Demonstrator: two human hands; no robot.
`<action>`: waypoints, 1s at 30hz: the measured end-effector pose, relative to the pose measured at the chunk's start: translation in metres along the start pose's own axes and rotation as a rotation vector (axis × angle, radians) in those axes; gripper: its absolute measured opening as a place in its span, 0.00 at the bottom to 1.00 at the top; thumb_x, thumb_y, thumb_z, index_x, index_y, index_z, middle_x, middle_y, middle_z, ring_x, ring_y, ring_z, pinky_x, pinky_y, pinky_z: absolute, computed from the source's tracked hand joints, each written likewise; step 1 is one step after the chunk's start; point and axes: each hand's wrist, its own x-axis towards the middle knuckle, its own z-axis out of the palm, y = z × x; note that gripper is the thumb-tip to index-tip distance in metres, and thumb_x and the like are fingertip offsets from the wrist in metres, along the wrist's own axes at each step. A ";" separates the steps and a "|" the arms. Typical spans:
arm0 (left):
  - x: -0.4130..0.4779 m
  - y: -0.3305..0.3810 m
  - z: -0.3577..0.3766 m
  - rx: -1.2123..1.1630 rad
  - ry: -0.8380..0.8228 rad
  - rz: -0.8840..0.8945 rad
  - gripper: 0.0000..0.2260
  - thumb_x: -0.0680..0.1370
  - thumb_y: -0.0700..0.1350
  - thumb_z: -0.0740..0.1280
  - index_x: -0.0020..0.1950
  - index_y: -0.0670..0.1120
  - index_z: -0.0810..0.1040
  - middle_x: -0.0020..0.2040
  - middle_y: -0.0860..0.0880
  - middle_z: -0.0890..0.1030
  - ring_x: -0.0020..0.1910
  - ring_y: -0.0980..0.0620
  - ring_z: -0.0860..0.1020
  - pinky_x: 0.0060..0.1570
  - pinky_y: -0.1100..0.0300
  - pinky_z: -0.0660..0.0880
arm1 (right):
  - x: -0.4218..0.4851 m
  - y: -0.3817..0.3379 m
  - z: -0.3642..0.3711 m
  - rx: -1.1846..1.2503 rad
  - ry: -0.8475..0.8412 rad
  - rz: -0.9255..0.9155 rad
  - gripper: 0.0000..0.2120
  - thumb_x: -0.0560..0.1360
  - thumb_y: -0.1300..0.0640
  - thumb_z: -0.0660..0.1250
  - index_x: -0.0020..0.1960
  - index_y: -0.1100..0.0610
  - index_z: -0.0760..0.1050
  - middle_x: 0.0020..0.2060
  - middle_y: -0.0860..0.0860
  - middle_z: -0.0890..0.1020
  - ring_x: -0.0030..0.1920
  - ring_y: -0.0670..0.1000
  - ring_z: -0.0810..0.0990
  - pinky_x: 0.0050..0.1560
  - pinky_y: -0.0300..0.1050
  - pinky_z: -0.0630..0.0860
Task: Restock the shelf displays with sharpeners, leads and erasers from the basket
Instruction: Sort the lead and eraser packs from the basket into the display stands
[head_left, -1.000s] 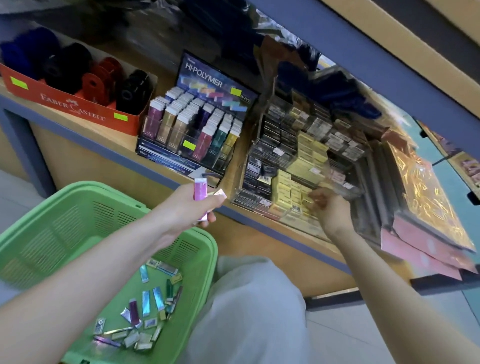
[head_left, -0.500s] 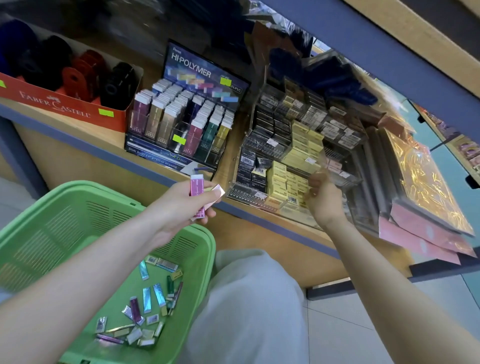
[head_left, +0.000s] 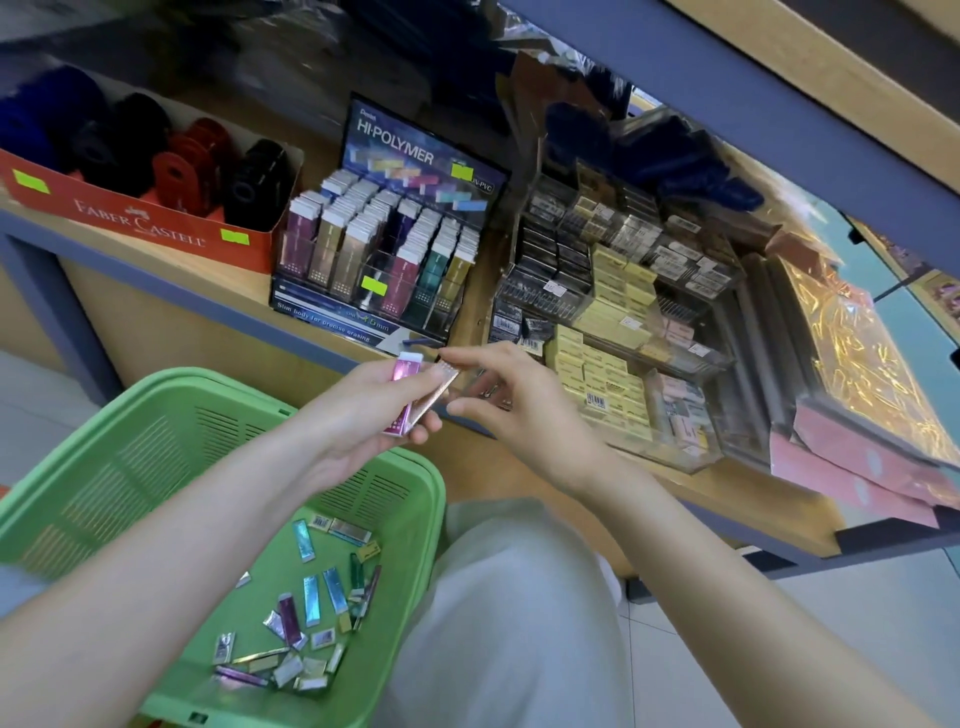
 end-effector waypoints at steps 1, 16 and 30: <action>-0.001 0.000 -0.001 0.002 -0.008 -0.006 0.08 0.79 0.45 0.63 0.51 0.42 0.78 0.31 0.48 0.78 0.28 0.55 0.73 0.30 0.66 0.73 | 0.001 -0.002 0.001 -0.008 0.031 0.003 0.16 0.72 0.61 0.72 0.59 0.52 0.78 0.48 0.43 0.74 0.44 0.43 0.77 0.47 0.29 0.70; -0.011 0.002 -0.016 0.182 0.145 0.177 0.06 0.81 0.44 0.61 0.53 0.44 0.75 0.37 0.46 0.77 0.34 0.52 0.74 0.37 0.61 0.71 | 0.007 -0.022 0.007 -0.318 0.013 -0.122 0.03 0.72 0.53 0.72 0.45 0.50 0.79 0.36 0.42 0.77 0.39 0.45 0.72 0.41 0.37 0.69; -0.020 0.017 -0.039 -0.004 0.301 0.302 0.06 0.81 0.41 0.61 0.52 0.52 0.73 0.50 0.47 0.81 0.34 0.56 0.80 0.38 0.65 0.78 | 0.055 -0.028 -0.020 0.095 0.222 0.138 0.04 0.79 0.58 0.62 0.52 0.56 0.68 0.39 0.49 0.81 0.37 0.44 0.82 0.45 0.44 0.81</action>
